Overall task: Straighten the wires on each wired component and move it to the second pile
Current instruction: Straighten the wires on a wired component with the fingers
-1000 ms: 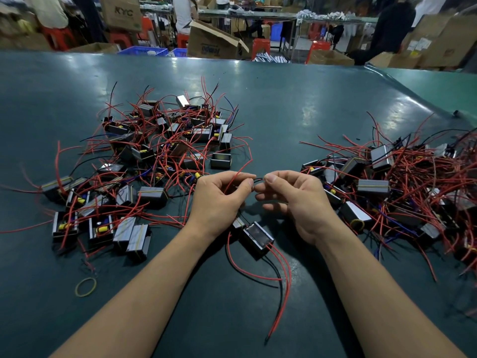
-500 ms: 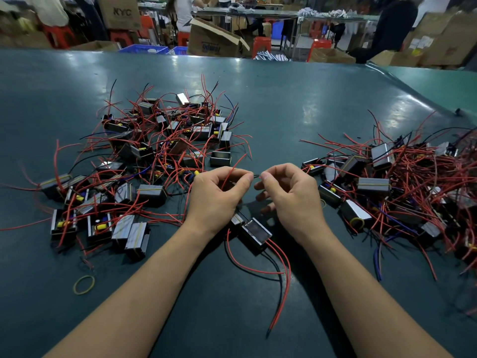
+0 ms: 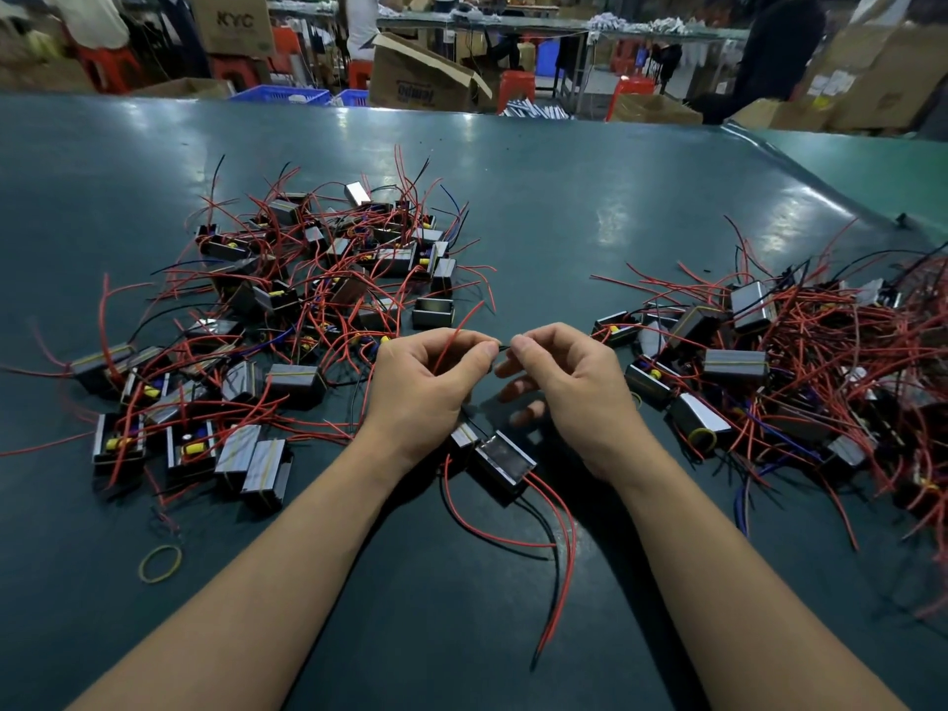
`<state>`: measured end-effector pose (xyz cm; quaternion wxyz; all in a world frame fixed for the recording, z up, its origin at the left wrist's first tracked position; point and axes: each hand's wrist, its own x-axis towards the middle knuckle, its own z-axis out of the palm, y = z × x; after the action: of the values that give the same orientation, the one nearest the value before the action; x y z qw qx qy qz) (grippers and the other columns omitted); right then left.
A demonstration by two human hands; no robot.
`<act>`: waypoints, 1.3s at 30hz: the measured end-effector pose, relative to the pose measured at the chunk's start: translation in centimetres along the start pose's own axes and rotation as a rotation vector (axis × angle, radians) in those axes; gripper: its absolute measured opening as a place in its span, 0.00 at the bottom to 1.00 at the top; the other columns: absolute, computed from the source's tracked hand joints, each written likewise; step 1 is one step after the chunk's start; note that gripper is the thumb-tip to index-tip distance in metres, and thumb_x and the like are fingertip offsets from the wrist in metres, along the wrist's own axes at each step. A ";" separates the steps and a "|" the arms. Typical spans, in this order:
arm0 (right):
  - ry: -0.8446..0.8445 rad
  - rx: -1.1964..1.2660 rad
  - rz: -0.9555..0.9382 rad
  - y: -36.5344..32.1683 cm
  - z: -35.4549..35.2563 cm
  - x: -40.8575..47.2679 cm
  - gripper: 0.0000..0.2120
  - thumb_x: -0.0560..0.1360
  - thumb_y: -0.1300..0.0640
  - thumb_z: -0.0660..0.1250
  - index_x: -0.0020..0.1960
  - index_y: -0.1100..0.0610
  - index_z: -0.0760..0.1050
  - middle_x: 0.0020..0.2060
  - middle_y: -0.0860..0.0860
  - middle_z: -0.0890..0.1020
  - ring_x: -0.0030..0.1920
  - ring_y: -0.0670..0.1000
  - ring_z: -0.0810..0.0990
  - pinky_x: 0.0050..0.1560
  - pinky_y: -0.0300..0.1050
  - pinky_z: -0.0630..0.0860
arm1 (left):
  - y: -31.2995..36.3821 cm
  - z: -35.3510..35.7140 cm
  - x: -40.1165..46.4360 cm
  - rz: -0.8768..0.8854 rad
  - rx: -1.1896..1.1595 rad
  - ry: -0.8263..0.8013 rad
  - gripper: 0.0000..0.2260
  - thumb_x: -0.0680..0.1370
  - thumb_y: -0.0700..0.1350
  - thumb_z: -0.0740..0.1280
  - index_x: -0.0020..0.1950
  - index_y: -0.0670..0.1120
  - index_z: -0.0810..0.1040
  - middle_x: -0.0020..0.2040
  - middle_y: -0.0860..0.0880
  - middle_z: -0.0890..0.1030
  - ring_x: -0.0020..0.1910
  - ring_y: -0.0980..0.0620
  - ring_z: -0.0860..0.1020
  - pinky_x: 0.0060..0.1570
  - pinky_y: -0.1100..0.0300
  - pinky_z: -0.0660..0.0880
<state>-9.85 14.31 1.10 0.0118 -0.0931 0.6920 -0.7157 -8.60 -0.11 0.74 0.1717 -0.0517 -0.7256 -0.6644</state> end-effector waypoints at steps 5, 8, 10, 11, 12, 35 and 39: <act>-0.059 0.007 -0.038 -0.4 -0.4 -0.1 0.06 0.80 0.59 0.65 0.44 0.58 0.75 0.36 0.53 0.82 0.32 0.51 0.81 0.25 0.43 0.76 | 0.0 -0.3 0.1 -0.080 -0.086 -0.044 0.05 0.75 0.37 0.71 0.40 0.44 0.83 0.29 0.54 0.80 0.25 0.60 0.73 0.29 0.69 0.69; -0.036 -0.087 -0.083 -0.4 -0.4 -0.3 0.06 0.79 0.59 0.66 0.43 0.57 0.76 0.35 0.54 0.81 0.32 0.51 0.80 0.24 0.43 0.76 | -0.3 -0.5 0.2 -0.099 -0.089 -0.045 0.04 0.74 0.38 0.72 0.39 0.43 0.84 0.30 0.52 0.80 0.26 0.57 0.71 0.29 0.66 0.68; -0.038 -0.110 -0.066 -0.4 -0.4 -0.2 0.06 0.79 0.60 0.65 0.43 0.58 0.75 0.34 0.54 0.81 0.31 0.51 0.80 0.24 0.43 0.75 | -0.3 -0.4 0.1 -0.074 -0.073 -0.047 0.03 0.74 0.37 0.72 0.40 0.41 0.84 0.30 0.53 0.80 0.26 0.60 0.72 0.30 0.68 0.69; -0.038 -0.114 -0.041 -0.4 -0.3 -0.1 0.08 0.80 0.60 0.64 0.42 0.59 0.74 0.32 0.53 0.80 0.30 0.51 0.79 0.23 0.42 0.73 | -0.3 -0.3 0.1 -0.053 -0.061 -0.047 0.03 0.74 0.36 0.72 0.41 0.40 0.83 0.29 0.55 0.80 0.26 0.61 0.73 0.31 0.70 0.68; -0.036 -0.108 -0.002 -0.4 -0.2 -0.1 0.09 0.80 0.61 0.63 0.41 0.59 0.74 0.30 0.52 0.79 0.27 0.51 0.78 0.22 0.40 0.71 | -0.3 -0.2 0.1 -0.028 -0.044 -0.048 0.02 0.74 0.35 0.72 0.42 0.39 0.83 0.28 0.56 0.79 0.26 0.63 0.73 0.31 0.72 0.68; 0.246 0.041 0.296 -0.5 0.6 0.3 0.16 0.74 0.61 0.64 0.28 0.55 0.71 0.21 0.48 0.72 0.18 0.45 0.65 0.19 0.32 0.59 | -0.4 0.3 -0.5 0.206 0.253 -0.102 0.02 0.75 0.37 0.73 0.44 0.43 0.84 0.36 0.53 0.79 0.33 0.62 0.73 0.37 0.69 0.68; 0.343 -0.550 -0.185 0.5 1.1 -0.4 0.13 0.75 0.56 0.68 0.33 0.58 0.75 0.25 0.49 0.77 0.28 0.50 0.74 0.31 0.43 0.71 | -0.6 0.2 -0.4 0.175 0.227 -0.057 0.01 0.75 0.37 0.72 0.44 0.42 0.85 0.36 0.52 0.81 0.32 0.62 0.74 0.36 0.70 0.68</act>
<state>-9.38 13.23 0.59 -0.1954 -0.0333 0.8397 -0.5056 -8.46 0.06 0.08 0.2131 -0.1139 -0.7932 -0.5589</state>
